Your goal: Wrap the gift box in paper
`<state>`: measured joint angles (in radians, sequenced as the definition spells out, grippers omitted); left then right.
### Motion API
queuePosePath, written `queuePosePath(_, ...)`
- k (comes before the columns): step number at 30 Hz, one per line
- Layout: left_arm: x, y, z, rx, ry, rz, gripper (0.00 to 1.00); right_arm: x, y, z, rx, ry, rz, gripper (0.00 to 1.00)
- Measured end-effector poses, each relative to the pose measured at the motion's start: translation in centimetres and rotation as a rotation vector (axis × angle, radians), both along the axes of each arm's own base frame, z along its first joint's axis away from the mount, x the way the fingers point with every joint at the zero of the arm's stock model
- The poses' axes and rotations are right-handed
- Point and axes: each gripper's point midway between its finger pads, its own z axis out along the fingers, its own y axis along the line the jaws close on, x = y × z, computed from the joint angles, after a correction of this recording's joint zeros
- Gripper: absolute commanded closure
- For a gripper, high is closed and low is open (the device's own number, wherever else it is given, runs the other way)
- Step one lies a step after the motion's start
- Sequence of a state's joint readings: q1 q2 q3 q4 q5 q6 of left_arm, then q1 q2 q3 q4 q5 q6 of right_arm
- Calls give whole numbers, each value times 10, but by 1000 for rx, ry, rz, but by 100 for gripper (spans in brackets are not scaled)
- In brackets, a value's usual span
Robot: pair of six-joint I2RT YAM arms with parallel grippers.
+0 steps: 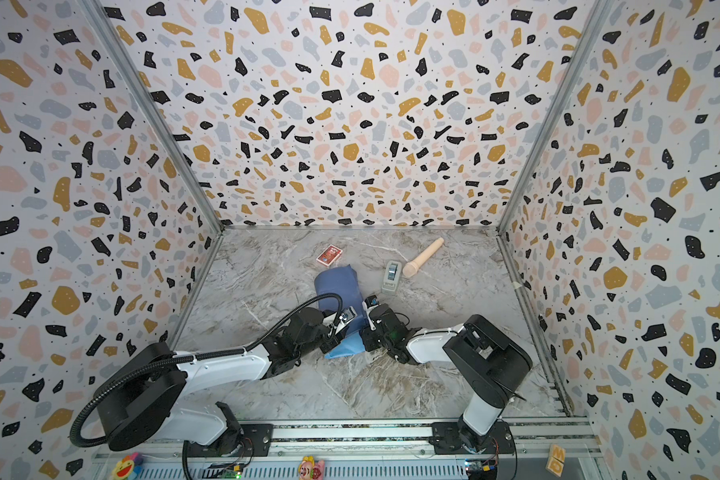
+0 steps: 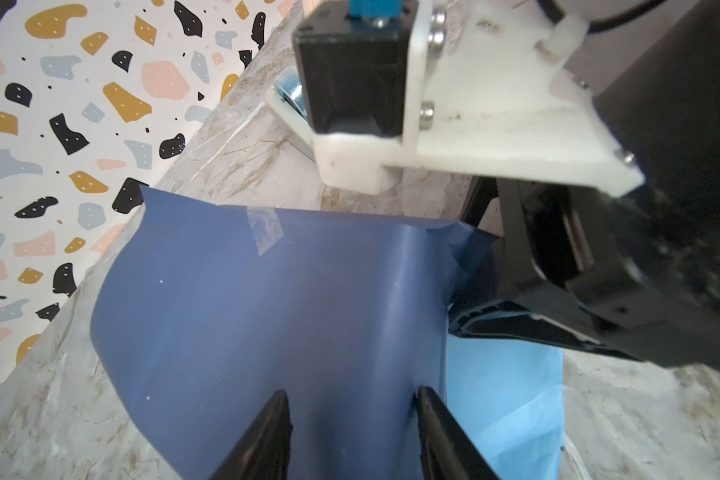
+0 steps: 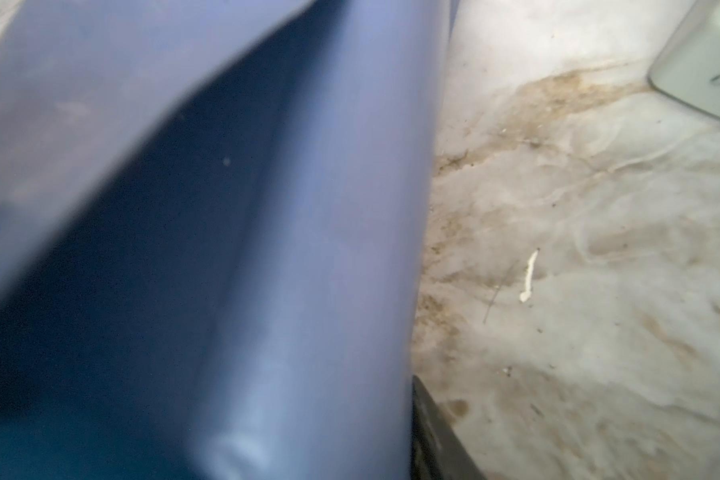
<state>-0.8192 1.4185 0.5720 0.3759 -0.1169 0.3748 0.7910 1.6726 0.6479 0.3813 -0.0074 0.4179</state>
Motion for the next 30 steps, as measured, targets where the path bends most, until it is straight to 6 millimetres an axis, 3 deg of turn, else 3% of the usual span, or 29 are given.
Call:
queuePosePath(13,-1,-1,1,16,29,-4,53,1,-2,0,3,4,-4,62)
queuePosePath(22,-15,-2,-6,-87,115,4,53,-2,-9,-3,8,21,-6,83)
queuePosePath(30,-32,-5,6,-152,115,-39,46,-17,-20,-4,8,42,2,94)
